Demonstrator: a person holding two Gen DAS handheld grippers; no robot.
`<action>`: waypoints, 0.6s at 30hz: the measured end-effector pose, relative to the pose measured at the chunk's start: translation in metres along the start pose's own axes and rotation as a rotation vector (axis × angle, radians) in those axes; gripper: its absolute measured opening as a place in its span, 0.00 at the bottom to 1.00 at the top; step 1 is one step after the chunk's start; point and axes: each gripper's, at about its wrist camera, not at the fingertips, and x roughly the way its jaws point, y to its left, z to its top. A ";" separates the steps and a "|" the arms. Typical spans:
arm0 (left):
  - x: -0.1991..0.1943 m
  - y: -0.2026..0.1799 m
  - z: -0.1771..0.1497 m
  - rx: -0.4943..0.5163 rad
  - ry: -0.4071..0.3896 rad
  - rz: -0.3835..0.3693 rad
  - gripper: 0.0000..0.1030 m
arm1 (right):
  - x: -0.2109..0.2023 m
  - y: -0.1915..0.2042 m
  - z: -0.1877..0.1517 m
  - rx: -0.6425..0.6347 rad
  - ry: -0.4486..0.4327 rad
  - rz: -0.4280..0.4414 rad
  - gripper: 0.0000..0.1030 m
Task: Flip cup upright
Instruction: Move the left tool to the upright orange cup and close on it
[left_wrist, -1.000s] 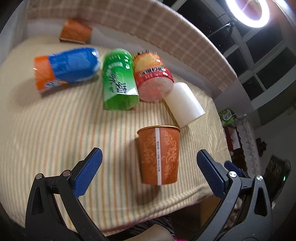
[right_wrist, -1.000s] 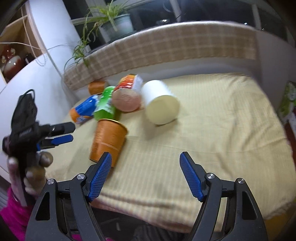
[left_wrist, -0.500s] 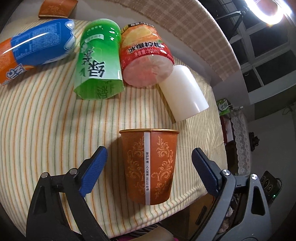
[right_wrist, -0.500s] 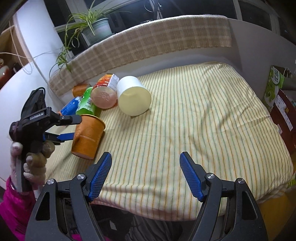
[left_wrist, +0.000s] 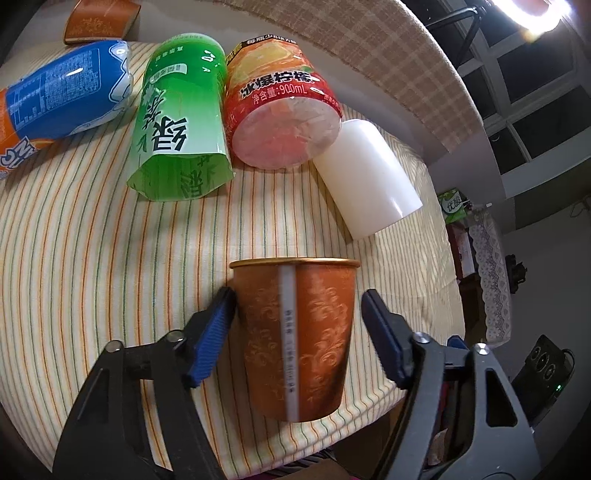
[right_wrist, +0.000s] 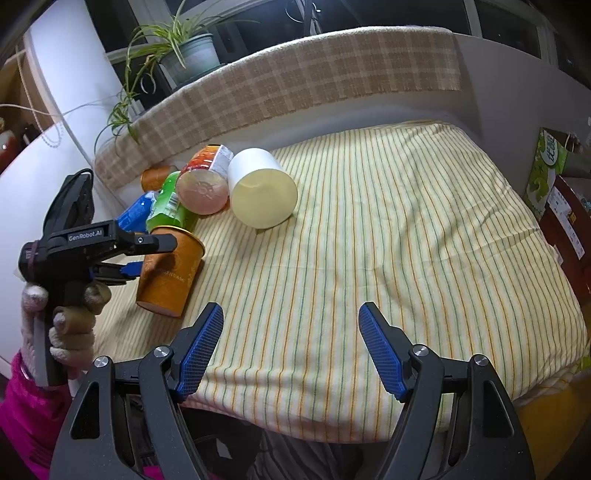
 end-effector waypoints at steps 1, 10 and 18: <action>0.000 0.000 -0.001 0.003 -0.001 0.001 0.66 | 0.000 -0.001 0.000 0.003 0.001 0.000 0.74; -0.006 -0.007 -0.008 0.056 -0.045 0.054 0.65 | 0.000 -0.001 0.001 0.005 0.001 -0.002 0.73; -0.028 -0.024 -0.021 0.142 -0.168 0.150 0.65 | 0.000 0.001 0.001 -0.003 -0.005 -0.009 0.73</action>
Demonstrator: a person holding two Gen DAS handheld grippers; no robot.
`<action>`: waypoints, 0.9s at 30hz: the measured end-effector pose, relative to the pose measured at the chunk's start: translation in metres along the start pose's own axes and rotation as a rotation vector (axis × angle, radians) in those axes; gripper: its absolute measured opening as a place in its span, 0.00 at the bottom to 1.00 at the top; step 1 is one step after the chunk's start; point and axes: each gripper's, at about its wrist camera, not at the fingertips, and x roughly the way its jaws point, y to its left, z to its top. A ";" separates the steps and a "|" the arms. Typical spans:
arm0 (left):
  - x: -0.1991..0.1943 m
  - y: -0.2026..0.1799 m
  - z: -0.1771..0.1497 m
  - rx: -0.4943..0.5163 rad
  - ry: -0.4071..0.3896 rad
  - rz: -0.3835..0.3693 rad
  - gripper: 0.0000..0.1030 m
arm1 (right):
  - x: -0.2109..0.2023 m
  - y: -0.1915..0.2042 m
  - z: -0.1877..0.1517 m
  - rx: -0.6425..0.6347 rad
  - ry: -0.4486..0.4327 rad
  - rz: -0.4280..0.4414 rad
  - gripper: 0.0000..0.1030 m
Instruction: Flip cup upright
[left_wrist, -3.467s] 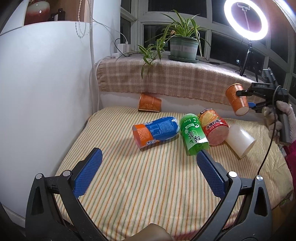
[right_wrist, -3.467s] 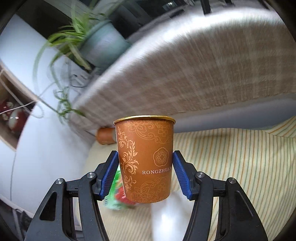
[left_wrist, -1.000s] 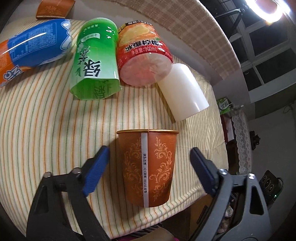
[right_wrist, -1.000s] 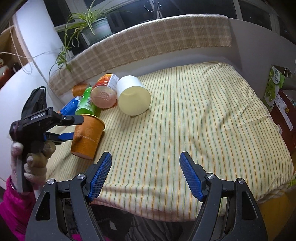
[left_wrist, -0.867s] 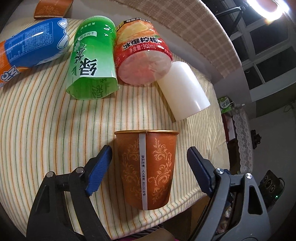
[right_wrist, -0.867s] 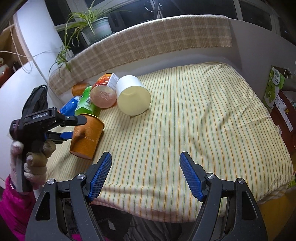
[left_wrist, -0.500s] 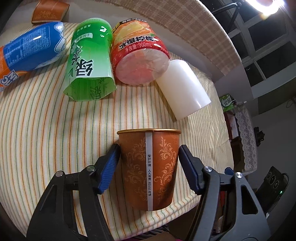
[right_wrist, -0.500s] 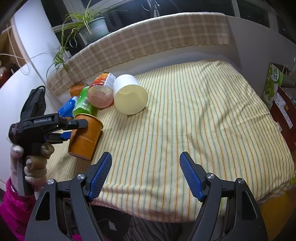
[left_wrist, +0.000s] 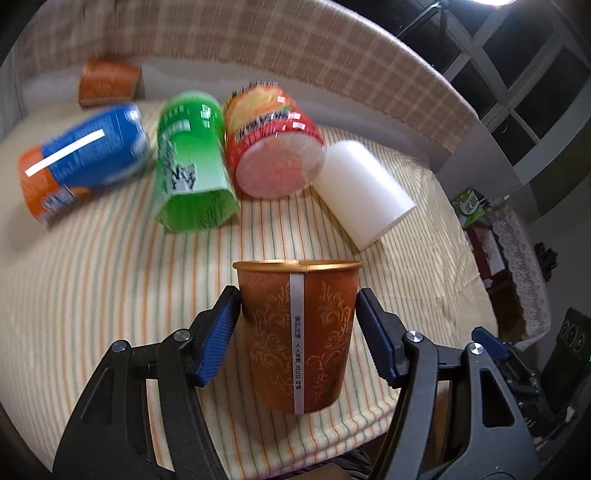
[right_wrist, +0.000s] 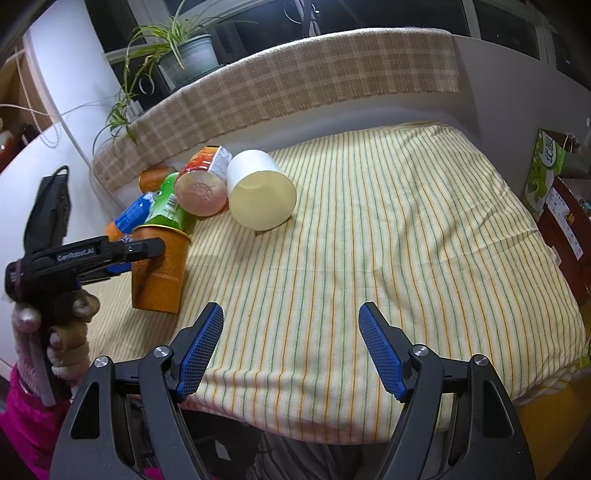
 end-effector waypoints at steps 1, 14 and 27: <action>-0.005 -0.002 -0.001 0.014 -0.022 0.016 0.65 | 0.000 0.001 0.000 0.000 0.000 -0.001 0.73; -0.023 -0.015 -0.008 0.103 -0.150 0.124 0.64 | 0.000 0.007 0.001 -0.019 -0.008 -0.005 0.73; -0.007 -0.021 -0.004 0.165 -0.203 0.213 0.64 | -0.002 0.005 0.000 -0.021 -0.016 -0.021 0.73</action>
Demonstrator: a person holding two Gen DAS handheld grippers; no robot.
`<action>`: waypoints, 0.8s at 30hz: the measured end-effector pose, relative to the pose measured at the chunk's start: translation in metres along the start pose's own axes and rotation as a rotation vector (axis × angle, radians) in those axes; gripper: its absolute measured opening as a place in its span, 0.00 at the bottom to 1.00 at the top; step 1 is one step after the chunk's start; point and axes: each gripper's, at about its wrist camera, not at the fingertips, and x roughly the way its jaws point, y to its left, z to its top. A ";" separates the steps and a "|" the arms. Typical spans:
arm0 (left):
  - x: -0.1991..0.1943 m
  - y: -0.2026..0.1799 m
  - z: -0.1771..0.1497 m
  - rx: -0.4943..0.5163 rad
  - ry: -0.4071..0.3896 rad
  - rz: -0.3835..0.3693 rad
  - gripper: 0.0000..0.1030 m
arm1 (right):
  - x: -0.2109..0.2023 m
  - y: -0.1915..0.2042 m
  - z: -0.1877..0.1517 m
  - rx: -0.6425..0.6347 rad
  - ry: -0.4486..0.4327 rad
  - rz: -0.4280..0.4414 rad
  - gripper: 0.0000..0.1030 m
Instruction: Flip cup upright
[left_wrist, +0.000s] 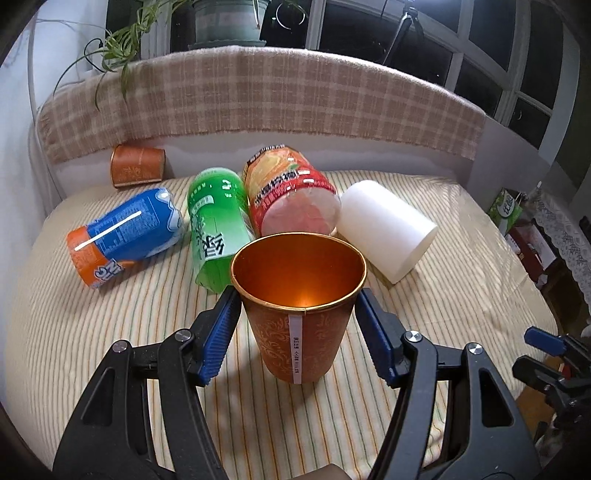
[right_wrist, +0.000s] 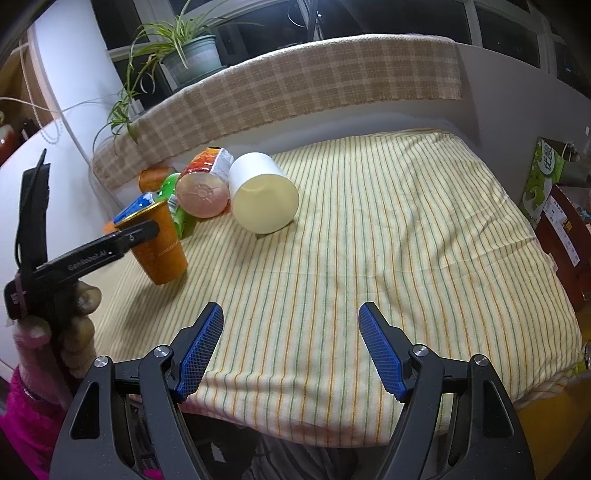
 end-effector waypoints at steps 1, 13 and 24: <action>0.000 0.001 -0.001 0.000 0.002 -0.001 0.64 | -0.001 0.000 0.000 -0.002 -0.003 -0.002 0.73; -0.007 0.001 -0.010 0.011 0.012 -0.014 0.64 | -0.001 0.009 0.003 -0.025 -0.012 -0.002 0.73; -0.011 -0.001 -0.020 0.021 0.037 -0.040 0.64 | -0.005 0.014 0.004 -0.035 -0.027 -0.006 0.73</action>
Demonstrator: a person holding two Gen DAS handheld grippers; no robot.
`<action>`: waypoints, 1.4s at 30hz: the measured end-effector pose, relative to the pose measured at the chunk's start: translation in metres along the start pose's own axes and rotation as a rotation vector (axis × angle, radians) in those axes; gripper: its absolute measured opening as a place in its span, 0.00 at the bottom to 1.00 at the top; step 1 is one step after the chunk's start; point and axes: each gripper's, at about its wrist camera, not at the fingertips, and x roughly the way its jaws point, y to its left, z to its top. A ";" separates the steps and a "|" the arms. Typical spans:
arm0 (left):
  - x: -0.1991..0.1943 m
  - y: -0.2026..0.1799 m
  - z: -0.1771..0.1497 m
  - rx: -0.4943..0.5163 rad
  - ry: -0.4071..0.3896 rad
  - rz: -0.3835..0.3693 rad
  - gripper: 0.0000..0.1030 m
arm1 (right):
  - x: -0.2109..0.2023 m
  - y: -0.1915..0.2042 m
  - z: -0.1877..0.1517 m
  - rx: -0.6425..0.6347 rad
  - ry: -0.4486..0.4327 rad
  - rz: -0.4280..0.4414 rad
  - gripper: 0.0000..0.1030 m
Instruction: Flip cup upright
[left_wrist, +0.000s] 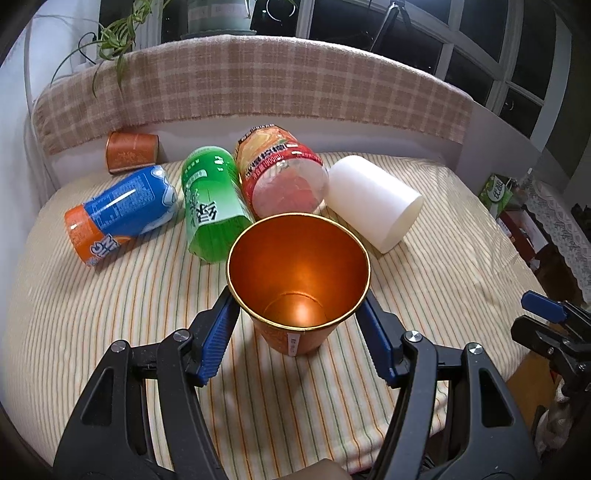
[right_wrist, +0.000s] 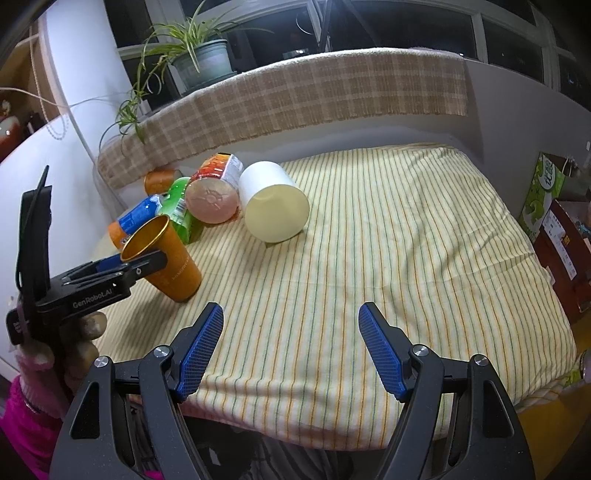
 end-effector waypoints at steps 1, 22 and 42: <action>0.000 0.000 -0.001 -0.001 0.006 -0.003 0.66 | 0.000 0.001 0.000 -0.001 -0.001 0.000 0.73; -0.071 0.015 -0.020 0.015 -0.159 0.128 0.83 | -0.013 0.033 0.010 -0.120 -0.145 -0.063 0.73; -0.143 0.013 -0.018 -0.023 -0.418 0.287 0.99 | -0.031 0.045 0.020 -0.153 -0.304 -0.153 0.82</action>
